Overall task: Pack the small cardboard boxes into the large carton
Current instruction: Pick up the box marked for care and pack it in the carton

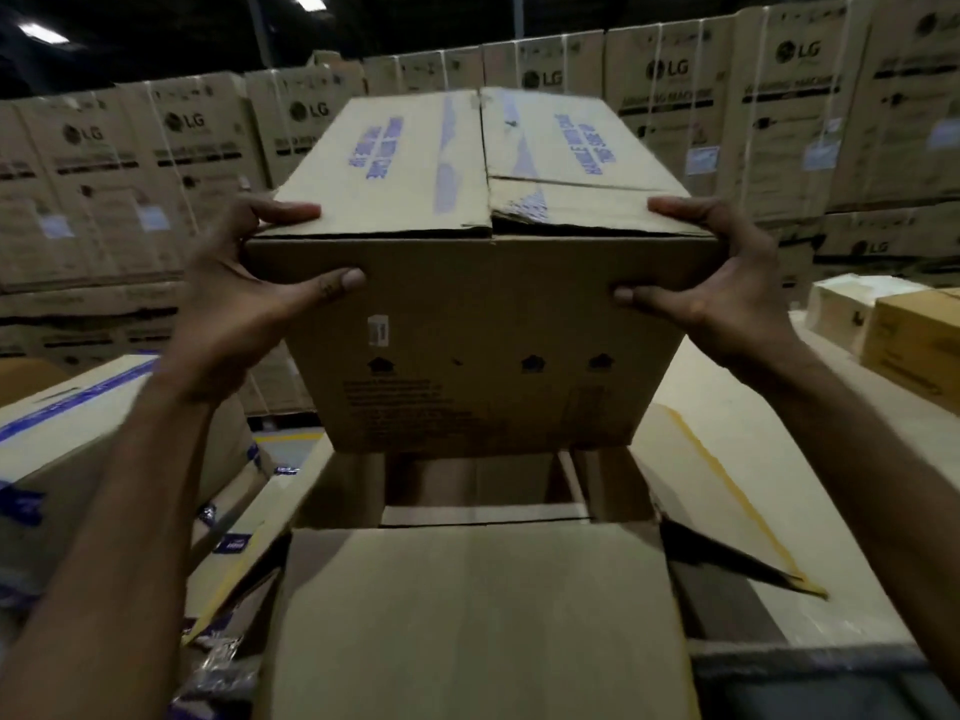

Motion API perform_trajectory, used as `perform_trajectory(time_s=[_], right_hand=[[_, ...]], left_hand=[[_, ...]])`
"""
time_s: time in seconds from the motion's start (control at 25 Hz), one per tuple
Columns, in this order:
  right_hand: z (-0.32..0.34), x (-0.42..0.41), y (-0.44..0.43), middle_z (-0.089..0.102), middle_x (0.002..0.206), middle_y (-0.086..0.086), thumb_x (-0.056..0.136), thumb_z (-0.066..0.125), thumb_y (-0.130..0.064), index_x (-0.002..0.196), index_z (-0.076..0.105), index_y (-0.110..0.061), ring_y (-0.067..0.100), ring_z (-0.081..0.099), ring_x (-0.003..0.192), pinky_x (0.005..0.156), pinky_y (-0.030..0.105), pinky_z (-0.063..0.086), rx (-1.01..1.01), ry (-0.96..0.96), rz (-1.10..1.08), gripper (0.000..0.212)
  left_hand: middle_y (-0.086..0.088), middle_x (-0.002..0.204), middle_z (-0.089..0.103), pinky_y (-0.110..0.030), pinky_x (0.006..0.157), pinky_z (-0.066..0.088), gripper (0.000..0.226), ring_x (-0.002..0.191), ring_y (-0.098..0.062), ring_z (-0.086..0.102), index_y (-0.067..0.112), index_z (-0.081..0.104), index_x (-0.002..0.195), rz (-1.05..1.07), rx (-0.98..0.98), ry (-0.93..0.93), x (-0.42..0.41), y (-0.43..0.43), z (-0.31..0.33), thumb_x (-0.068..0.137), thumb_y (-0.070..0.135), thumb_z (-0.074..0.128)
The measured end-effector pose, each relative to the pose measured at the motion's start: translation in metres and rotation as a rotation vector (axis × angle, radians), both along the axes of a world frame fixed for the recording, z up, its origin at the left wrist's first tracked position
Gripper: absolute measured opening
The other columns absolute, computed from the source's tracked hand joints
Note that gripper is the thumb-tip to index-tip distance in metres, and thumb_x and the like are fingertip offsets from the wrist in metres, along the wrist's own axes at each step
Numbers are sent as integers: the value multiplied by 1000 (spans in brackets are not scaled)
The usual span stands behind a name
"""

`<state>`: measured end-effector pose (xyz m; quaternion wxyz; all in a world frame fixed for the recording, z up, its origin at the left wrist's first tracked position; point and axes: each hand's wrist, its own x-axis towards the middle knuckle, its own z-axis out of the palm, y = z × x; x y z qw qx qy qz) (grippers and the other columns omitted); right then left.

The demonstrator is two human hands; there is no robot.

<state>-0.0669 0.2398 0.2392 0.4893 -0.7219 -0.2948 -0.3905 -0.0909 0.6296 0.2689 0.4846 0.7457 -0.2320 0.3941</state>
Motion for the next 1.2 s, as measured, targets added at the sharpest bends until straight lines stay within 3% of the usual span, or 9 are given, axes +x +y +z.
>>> perform_trajectory(time_s=[0.08, 0.2, 0.44, 0.64, 0.8, 0.96, 1.2], right_hand=[[-9, 1, 15, 57, 134, -12, 60, 95, -35, 134, 61, -20, -1, 58, 123, 94, 23, 57, 14, 65, -23, 82], [-24, 1, 35, 60, 134, -9, 59, 95, -34, 132, 64, -20, 4, 59, 125, 100, 32, 57, -4, 120, -52, 81], [-41, -1, 49, 61, 135, -12, 57, 96, -50, 131, 65, -31, 8, 58, 127, 101, 44, 57, 10, 196, -106, 83], [-46, -8, 51, 60, 134, -10, 57, 94, -44, 131, 64, -32, 9, 58, 126, 100, 39, 58, 20, 233, -107, 81], [-49, -12, 51, 60, 129, -18, 58, 95, -38, 133, 64, -28, 2, 60, 120, 95, 35, 60, 12, 293, -102, 81], [-38, -20, 51, 57, 124, -23, 59, 95, -33, 129, 63, -31, -13, 60, 109, 83, 21, 61, 17, 318, -90, 77], [-27, -21, 46, 55, 125, -24, 61, 93, -32, 131, 61, -34, -6, 58, 111, 78, 14, 58, -1, 342, -81, 77]], left_hand=[[20, 113, 71, -22, 82, 60, 50, 108, -2, 68, 31, 66, 111, -26, -7, 53, 3, 15, -9, 68, 27, 91], [18, 113, 71, -20, 79, 60, 54, 104, 2, 69, 17, 66, 116, -49, -33, 92, 14, 36, -31, 69, 21, 91], [13, 120, 69, -16, 78, 58, 55, 107, 4, 68, 17, 67, 115, -92, -95, 175, 34, 52, -57, 66, 18, 92], [27, 109, 71, -11, 75, 56, 53, 103, 11, 66, 16, 68, 115, -117, -124, 199, 37, 51, -67, 67, 15, 92], [18, 120, 69, -16, 76, 59, 55, 108, 5, 67, 26, 71, 115, -105, -109, 228, 36, 57, -75, 64, 28, 93], [13, 125, 70, -19, 80, 59, 55, 113, -1, 67, 30, 71, 113, -116, -88, 230, 32, 59, -66, 63, 33, 93], [14, 125, 68, -16, 78, 57, 50, 114, -1, 65, 35, 69, 110, -108, -42, 237, 24, 62, -47, 66, 35, 92]])
